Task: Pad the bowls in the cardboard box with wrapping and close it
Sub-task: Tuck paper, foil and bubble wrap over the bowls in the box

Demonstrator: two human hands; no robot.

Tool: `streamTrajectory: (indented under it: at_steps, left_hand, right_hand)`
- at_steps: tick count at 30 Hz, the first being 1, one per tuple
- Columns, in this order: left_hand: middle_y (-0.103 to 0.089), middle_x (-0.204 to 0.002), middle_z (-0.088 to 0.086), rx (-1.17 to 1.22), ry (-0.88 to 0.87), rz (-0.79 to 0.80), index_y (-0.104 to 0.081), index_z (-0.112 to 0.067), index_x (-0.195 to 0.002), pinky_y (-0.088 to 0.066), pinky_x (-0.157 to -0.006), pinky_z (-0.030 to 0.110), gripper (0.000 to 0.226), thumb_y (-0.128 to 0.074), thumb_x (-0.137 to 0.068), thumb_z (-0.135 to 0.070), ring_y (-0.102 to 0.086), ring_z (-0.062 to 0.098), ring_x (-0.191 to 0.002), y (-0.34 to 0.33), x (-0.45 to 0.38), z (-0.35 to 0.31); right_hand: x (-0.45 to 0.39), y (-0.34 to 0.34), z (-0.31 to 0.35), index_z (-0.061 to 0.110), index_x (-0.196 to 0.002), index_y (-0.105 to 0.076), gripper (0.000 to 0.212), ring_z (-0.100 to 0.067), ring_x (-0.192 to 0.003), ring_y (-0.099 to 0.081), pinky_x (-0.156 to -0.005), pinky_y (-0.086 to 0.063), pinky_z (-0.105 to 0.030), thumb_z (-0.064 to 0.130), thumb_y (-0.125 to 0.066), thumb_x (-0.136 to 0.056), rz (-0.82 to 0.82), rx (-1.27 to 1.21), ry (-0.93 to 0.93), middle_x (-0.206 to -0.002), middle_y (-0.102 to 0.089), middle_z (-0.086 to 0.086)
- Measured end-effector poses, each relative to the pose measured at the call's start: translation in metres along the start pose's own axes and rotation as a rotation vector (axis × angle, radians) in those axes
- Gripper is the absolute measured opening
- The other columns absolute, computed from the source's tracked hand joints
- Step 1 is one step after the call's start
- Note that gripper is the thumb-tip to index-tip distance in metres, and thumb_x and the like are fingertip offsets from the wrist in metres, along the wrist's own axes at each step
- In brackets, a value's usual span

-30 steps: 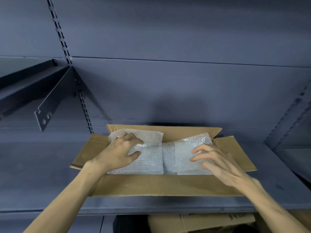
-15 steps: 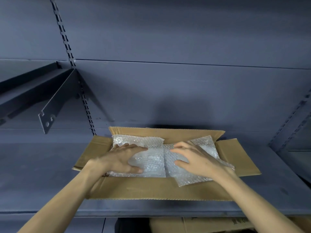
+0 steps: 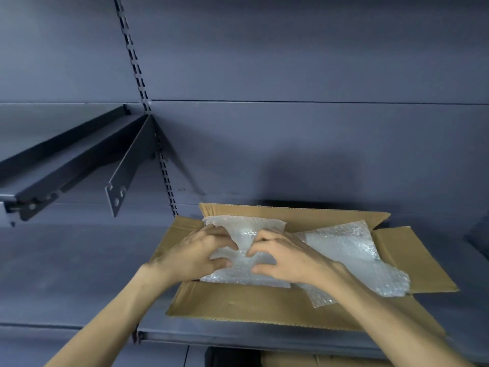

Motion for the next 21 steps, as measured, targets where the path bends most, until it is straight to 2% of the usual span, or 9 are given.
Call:
streamTrajectory:
  at_steps: [3,7,11,14,16,19,21]
  left_hand:
    - [-0.053,-0.114,-0.035,0.061,-0.001,0.112,-0.067,-0.043,-0.116,-0.040,-0.108,0.034,0.024,-0.068,-0.093,-0.046,-0.046,-0.004,-0.120,-0.003,0.013,0.003]
    - [-0.058,-0.111,-0.030,0.064,0.018,0.202,-0.067,-0.044,-0.113,-0.041,-0.107,0.035,0.021,-0.065,-0.097,-0.030,-0.045,-0.006,-0.119,-0.019,0.020,0.002]
    - [-0.055,-0.124,-0.031,0.066,0.045,0.237,-0.063,-0.050,-0.118,-0.039,-0.109,0.031,0.044,-0.057,-0.097,-0.011,-0.040,-0.004,-0.128,-0.025,0.026,0.009]
    - [-0.049,-0.136,-0.031,0.043,0.102,0.221,-0.054,-0.058,-0.122,-0.038,-0.111,0.030,0.071,-0.044,-0.086,0.003,-0.034,-0.003,-0.137,-0.022,0.034,0.021]
    - [-0.048,-0.139,-0.031,0.033,0.110,0.201,-0.055,-0.055,-0.124,-0.036,-0.113,0.029,0.074,-0.044,-0.081,0.004,-0.034,-0.004,-0.139,-0.020,0.038,0.027]
    - [-0.047,-0.142,-0.030,0.037,0.099,0.181,-0.058,-0.049,-0.127,-0.037,-0.112,0.026,0.070,-0.050,-0.083,0.004,-0.035,-0.003,-0.139,-0.022,0.040,0.033]
    - [-0.047,-0.143,-0.028,0.046,0.091,0.163,-0.057,-0.051,-0.126,-0.040,-0.109,0.023,0.069,-0.054,-0.085,0.004,-0.038,-0.004,-0.137,-0.024,0.041,0.036]
  right_hand:
    - [0.009,-0.009,0.005,0.038,-0.122,-0.067,0.029,-0.004,-0.109,-0.053,-0.097,-0.048,-0.038,0.049,-0.064,-0.096,0.141,-0.046,0.030,-0.117,-0.057,0.018]
    - [0.013,-0.011,0.013,0.034,-0.128,-0.067,0.030,-0.003,-0.109,-0.056,-0.099,-0.048,-0.037,0.032,-0.065,-0.098,0.226,-0.020,0.044,-0.117,-0.060,0.016]
    - [0.019,-0.014,0.005,0.041,-0.138,-0.056,0.052,-0.009,-0.123,-0.046,-0.104,-0.043,-0.039,0.012,-0.066,-0.095,0.326,0.048,-0.023,-0.129,-0.053,0.014]
    - [0.028,-0.013,-0.005,0.045,-0.144,-0.048,0.084,-0.011,-0.131,-0.037,-0.108,-0.037,-0.036,-0.011,-0.053,-0.081,0.409,0.063,-0.075,-0.137,-0.043,0.014]
    - [0.031,-0.014,-0.008,0.046,-0.147,-0.043,0.096,-0.013,-0.136,-0.030,-0.112,-0.028,-0.035,-0.016,-0.048,-0.075,0.443,0.090,-0.095,-0.144,-0.035,0.014]
    - [0.033,-0.020,-0.010,0.051,-0.146,-0.041,0.102,-0.015,-0.141,-0.024,-0.115,-0.024,-0.040,-0.019,-0.048,-0.073,0.449,0.093,-0.112,-0.151,-0.023,0.013]
    - [0.032,-0.023,-0.013,0.052,-0.143,-0.045,0.094,-0.015,-0.141,-0.026,-0.115,-0.028,-0.042,-0.017,-0.051,-0.080,0.412,0.068,-0.108,-0.153,-0.021,0.015]
Point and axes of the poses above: each hand's wrist, its own x-axis away from the middle knuckle, its own y-axis out of the back of the hand, z = x × y, the point moved 9 cm from there along -x, towards the middle knuckle
